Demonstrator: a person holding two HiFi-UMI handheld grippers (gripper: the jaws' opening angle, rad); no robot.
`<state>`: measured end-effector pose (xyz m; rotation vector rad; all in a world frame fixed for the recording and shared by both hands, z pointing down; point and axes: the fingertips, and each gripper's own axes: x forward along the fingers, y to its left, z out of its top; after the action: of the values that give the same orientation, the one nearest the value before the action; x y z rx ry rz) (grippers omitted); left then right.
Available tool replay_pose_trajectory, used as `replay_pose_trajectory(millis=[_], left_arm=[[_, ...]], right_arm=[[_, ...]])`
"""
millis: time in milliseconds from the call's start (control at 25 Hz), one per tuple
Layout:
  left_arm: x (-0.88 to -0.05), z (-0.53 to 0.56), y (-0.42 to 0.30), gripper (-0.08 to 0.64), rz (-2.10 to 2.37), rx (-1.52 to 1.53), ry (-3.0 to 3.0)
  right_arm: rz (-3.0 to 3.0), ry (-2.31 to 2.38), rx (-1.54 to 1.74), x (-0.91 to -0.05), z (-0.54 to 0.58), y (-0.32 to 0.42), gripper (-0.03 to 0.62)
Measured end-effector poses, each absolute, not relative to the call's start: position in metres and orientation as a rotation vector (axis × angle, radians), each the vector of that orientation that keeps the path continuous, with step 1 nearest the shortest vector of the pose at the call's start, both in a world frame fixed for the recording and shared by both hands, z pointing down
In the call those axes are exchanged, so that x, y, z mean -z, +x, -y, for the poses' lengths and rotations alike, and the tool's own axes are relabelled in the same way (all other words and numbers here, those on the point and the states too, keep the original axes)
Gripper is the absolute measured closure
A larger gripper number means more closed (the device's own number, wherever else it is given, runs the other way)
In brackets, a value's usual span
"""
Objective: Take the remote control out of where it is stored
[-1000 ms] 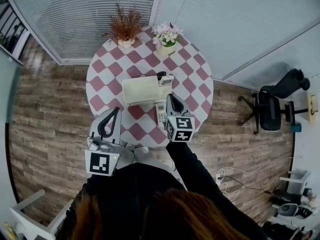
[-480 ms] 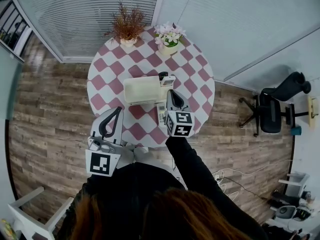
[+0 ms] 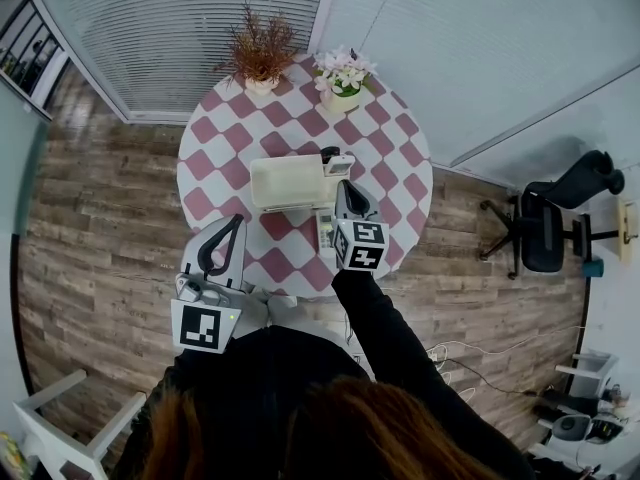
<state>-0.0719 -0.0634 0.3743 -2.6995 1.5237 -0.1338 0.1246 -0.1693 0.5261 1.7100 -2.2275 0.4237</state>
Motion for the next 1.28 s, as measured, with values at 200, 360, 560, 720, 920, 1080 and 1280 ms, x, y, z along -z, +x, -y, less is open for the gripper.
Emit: replay_pose_trajectory(millis=[200, 360, 560, 720, 920, 1080, 1280], left_arm=[[-0.375, 0.064, -0.074, 0.554, -1.531, 0.140, -2.694], [-0.376, 0.065, -0.076, 0.554, -1.543, 0.146, -2.690], [-0.377, 0.068, -0.076, 0.554, -1.549, 0.156, -2.690], [-0.379, 0.070, -0.076, 0.554, -1.551, 0.161, -2.691], [-0.381, 0.073, -0.076, 0.554, -1.561, 0.173, -2.689], [-0.382, 0.075, -0.078, 0.554, -1.574, 0.176, -2.689], [-0.383, 0.078, -0.080, 0.554, -1.578, 0.189, -2.681]], right_arm=[[2.213, 1.713, -0.431, -0.535, 0.180, 0.126, 0.575], [2.203, 1.709, -0.452, -0.543, 0.188, 0.126, 0.574], [2.190, 1.690, -0.490, -0.555, 0.195, 0.125, 0.534], [2.178, 1.691, -0.515, -0.561, 0.200, 0.124, 0.429], [2.182, 1.715, -0.561, -0.567, 0.207, 0.126, 0.364], [2.170, 1.755, -0.593, -0.572, 0.212, 0.131, 0.340], [2.145, 1.745, -0.573, -0.578, 0.219, 0.134, 0.310]])
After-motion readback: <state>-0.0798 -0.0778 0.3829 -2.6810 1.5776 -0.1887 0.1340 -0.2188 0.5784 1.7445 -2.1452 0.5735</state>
